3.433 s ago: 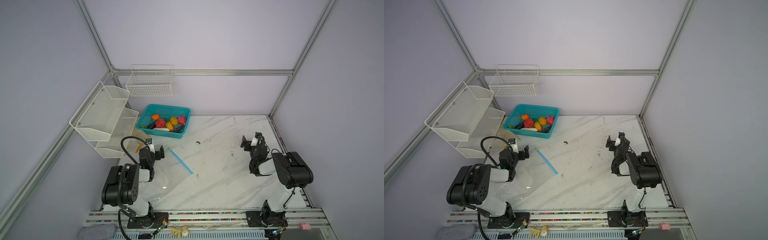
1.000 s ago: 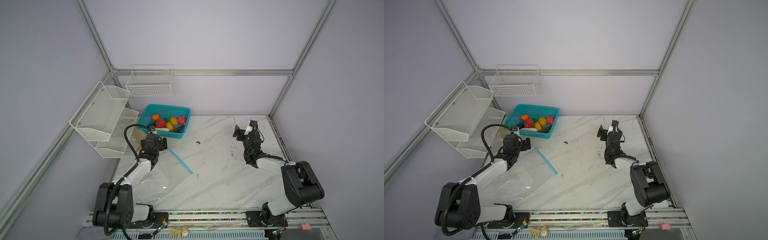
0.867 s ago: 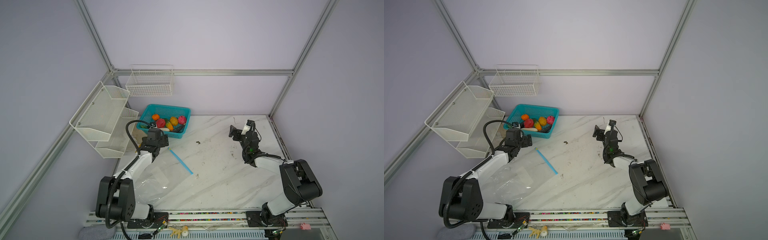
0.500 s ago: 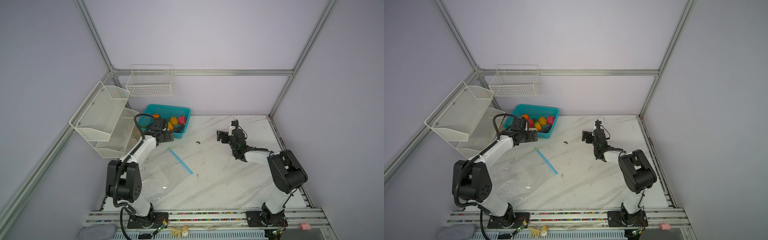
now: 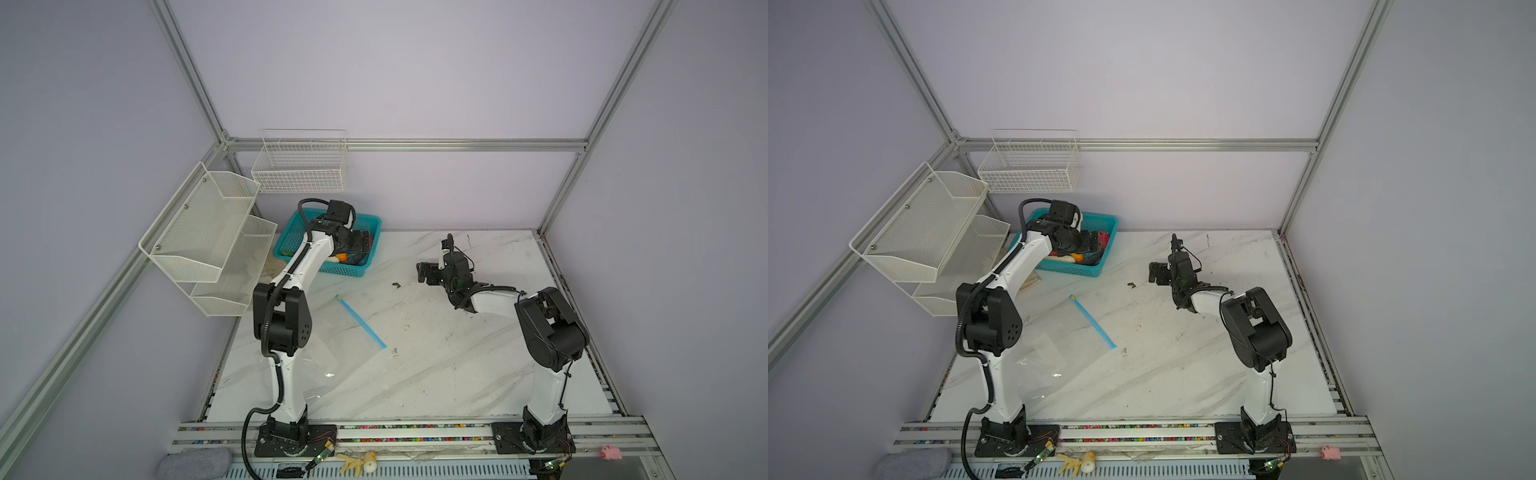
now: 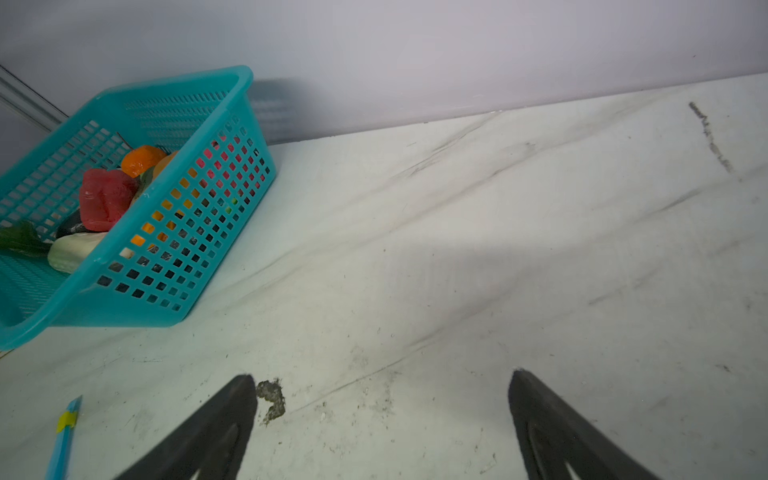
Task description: Place the food in the zip-top bag and seal the zipper
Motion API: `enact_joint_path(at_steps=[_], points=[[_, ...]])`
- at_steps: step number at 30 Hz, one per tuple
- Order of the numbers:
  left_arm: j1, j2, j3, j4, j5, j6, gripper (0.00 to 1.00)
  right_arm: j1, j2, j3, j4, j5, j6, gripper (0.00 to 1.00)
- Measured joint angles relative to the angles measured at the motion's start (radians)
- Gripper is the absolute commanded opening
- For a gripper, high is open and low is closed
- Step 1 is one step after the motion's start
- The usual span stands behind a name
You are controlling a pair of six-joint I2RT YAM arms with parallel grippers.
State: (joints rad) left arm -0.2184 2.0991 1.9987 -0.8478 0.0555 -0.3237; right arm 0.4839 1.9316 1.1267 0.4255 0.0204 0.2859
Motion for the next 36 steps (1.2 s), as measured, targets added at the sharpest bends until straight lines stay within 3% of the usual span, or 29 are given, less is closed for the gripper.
enact_joint_path(at_steps=[12,18,36], points=[[-0.034,0.240,0.265,-0.037,0.117,-0.033,0.95,0.002,0.012,0.004,-0.020,0.002,0.000,0.98],[-0.036,0.279,0.289,-0.035,0.181,-0.058,0.90,0.002,0.012,0.002,-0.020,0.003,0.000,0.98],[-0.057,0.336,0.377,0.025,0.319,-0.155,0.88,0.002,0.002,-0.013,-0.020,0.006,0.002,0.97]])
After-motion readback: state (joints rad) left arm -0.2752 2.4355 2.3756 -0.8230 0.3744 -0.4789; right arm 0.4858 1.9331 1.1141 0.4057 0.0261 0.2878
